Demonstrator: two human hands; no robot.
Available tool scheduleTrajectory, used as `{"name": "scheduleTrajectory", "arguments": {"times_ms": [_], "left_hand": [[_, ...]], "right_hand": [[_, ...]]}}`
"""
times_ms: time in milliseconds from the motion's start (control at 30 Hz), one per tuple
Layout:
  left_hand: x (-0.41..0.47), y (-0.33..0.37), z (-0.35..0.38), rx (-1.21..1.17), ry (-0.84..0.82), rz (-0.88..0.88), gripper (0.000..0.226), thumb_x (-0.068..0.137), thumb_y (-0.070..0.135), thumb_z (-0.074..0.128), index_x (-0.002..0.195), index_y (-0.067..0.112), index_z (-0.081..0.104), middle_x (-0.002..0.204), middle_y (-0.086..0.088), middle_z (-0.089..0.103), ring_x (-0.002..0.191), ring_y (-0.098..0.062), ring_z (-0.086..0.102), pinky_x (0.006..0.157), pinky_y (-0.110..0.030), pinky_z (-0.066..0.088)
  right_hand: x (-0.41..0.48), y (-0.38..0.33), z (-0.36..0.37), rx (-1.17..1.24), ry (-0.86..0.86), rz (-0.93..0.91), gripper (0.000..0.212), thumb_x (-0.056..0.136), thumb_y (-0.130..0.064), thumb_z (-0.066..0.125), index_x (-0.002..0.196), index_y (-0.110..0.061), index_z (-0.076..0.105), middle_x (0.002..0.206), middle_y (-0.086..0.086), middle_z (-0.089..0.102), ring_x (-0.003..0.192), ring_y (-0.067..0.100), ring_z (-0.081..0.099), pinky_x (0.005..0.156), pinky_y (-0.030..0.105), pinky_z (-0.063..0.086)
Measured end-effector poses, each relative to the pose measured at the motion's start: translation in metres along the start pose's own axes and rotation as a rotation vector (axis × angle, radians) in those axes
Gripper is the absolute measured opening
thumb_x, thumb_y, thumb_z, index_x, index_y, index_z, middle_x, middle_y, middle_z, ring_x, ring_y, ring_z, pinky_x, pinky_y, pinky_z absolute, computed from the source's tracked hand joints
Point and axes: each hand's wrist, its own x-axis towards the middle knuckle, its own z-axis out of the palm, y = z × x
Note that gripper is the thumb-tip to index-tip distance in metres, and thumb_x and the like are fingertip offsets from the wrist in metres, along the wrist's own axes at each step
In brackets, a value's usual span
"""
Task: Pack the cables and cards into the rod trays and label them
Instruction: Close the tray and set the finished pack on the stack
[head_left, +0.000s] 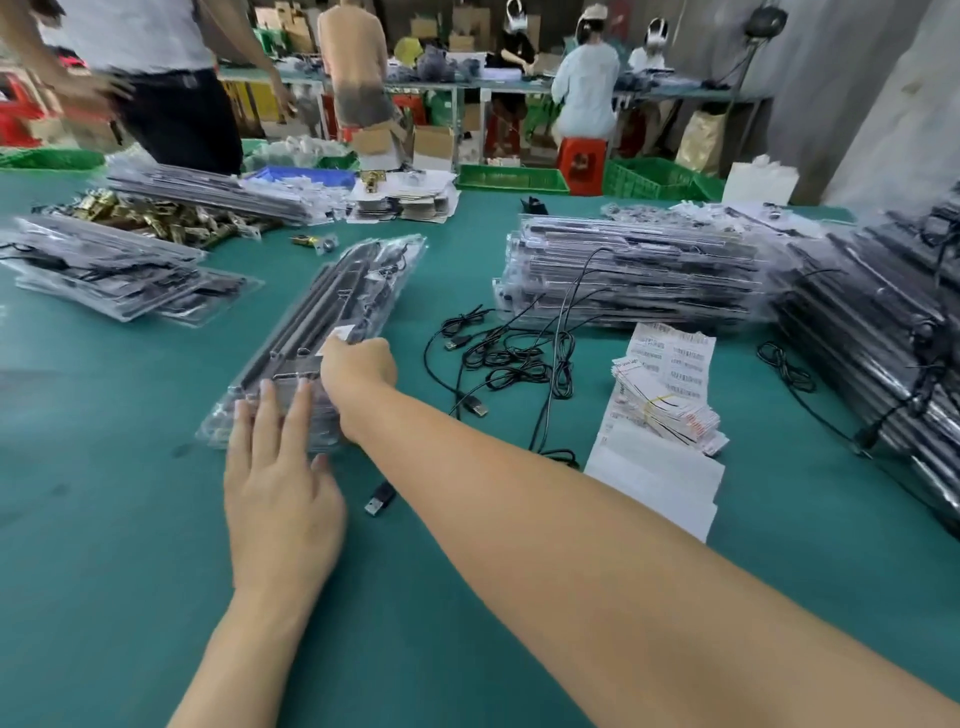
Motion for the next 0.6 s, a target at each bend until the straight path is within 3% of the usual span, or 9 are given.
{"name": "scheduleTrajectory", "arguments": {"times_ms": [67,200,300,367,500,600], "left_hand": [[0.001,-0.003,0.001,-0.003,-0.027,-0.025,0.073,0.094,-0.005,0.056,0.159,0.014,0.032,0.169,-0.011,0.019,0.157,-0.033,0.009,0.128,-0.043,0.010],[0.002,-0.007,0.002,-0.011,0.015,-0.037,0.069,0.093,-0.002,0.058,0.156,0.015,0.039,0.165,-0.013,0.029,0.156,-0.033,0.012,0.128,-0.044,0.013],[0.000,-0.011,0.005,-0.057,-0.024,-0.053,0.063,0.095,0.001,0.057,0.155,0.015,0.040,0.164,-0.008,0.030,0.157,-0.027,0.008,0.123,-0.032,0.010],[0.001,-0.014,0.007,-0.083,-0.067,-0.054,0.060,0.097,0.003,0.057,0.153,0.015,0.042,0.165,-0.005,0.030,0.158,-0.023,0.004,0.120,-0.029,0.010],[0.003,-0.017,0.008,-0.104,-0.079,-0.063,0.058,0.096,0.004,0.057,0.151,0.019,0.043,0.163,0.000,0.031,0.158,-0.017,0.005,0.121,-0.037,0.018],[0.002,-0.016,0.008,-0.030,-0.066,-0.026,0.058,0.095,0.008,0.062,0.150,0.018,0.045,0.161,-0.005,0.036,0.157,-0.027,0.011,0.126,-0.042,0.016]], "right_hand": [[0.004,0.001,0.002,-0.080,0.005,-0.030,0.037,0.104,-0.027,0.049,0.134,-0.005,0.051,0.130,0.012,0.061,0.110,0.031,0.063,0.075,0.034,0.046],[0.001,-0.002,0.003,-0.224,-0.029,-0.062,0.034,0.102,-0.027,0.052,0.125,-0.004,0.060,0.119,0.013,0.068,0.097,0.031,0.065,0.072,0.033,0.048],[0.000,0.003,-0.001,-0.326,0.004,-0.098,0.040,0.098,-0.027,0.061,0.128,-0.005,0.048,0.120,0.013,0.066,0.103,0.033,0.066,0.086,0.040,0.057],[0.000,0.010,-0.007,-0.358,0.016,-0.118,0.043,0.096,-0.026,0.064,0.128,-0.005,0.043,0.122,0.013,0.065,0.106,0.033,0.066,0.087,0.040,0.057],[-0.004,0.017,-0.021,-0.438,0.008,-0.165,0.042,0.094,-0.031,0.064,0.122,-0.002,0.052,0.119,0.014,0.067,0.099,0.031,0.066,0.071,0.035,0.050],[-0.014,0.015,-0.043,-0.532,-0.080,-0.259,0.035,0.096,-0.037,0.061,0.106,-0.003,0.060,0.106,0.013,0.068,0.089,0.033,0.070,0.077,0.041,0.059]]}}
